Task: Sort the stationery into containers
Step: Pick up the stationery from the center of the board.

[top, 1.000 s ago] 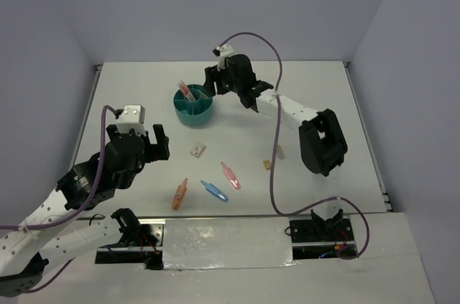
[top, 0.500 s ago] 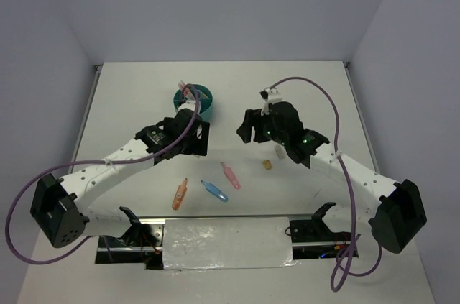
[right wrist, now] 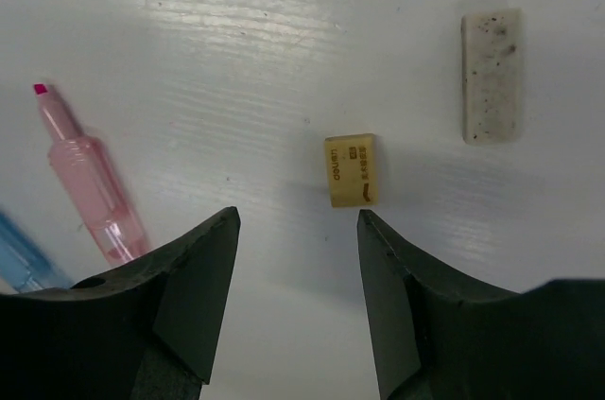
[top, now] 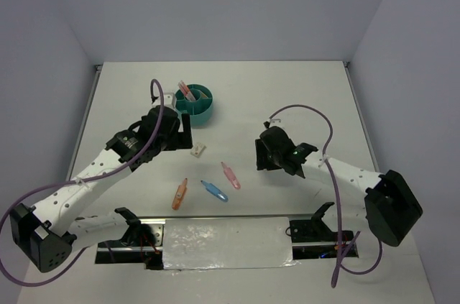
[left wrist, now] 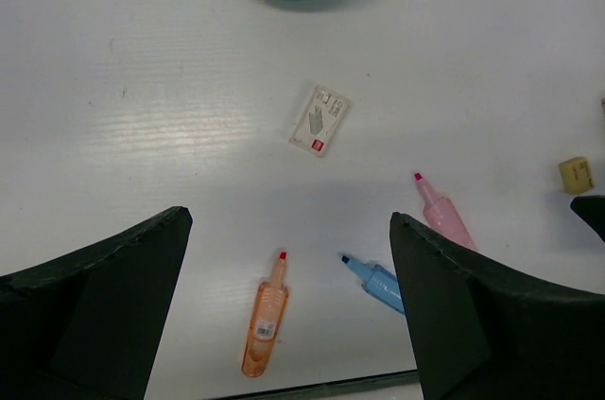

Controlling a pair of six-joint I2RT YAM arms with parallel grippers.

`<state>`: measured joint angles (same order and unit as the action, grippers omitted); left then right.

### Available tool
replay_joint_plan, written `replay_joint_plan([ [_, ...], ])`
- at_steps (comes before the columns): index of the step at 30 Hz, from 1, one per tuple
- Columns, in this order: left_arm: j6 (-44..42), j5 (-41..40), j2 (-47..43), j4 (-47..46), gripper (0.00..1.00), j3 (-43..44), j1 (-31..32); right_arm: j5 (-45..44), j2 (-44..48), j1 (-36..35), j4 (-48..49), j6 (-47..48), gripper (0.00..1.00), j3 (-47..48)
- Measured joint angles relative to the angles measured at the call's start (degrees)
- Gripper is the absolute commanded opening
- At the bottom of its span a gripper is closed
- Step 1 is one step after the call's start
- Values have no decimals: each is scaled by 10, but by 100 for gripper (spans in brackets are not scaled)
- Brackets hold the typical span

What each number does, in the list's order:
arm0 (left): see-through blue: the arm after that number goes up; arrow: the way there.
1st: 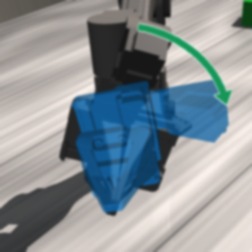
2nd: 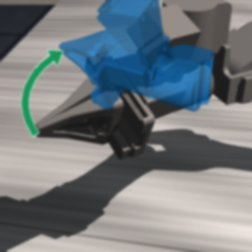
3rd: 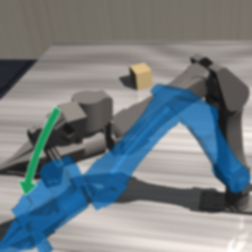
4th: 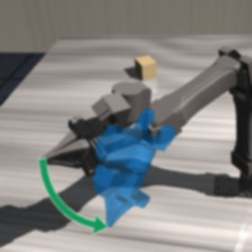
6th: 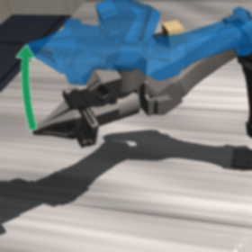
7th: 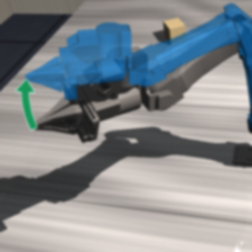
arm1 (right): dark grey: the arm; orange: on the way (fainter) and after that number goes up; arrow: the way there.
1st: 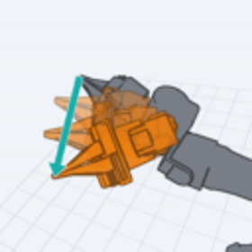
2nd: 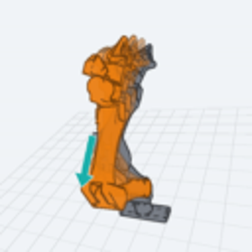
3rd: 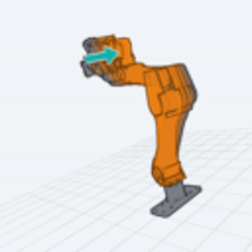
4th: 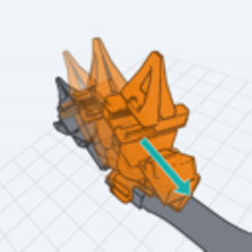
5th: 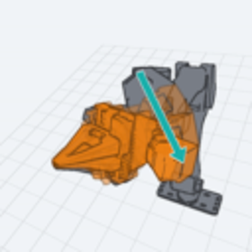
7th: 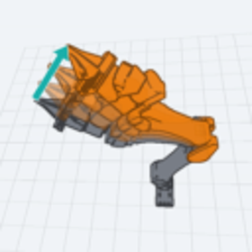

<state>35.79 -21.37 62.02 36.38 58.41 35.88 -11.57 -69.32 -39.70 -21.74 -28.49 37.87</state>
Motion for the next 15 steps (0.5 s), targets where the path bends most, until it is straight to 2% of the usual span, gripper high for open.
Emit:
replay_joint_plan([
  [7,-19,31,-6,10,99,-21,0,9,-77,17,13,0,60,0],
  [15,-33,48,-26,10,99,-35,0,15,-105,43,21,9,57,0],
])
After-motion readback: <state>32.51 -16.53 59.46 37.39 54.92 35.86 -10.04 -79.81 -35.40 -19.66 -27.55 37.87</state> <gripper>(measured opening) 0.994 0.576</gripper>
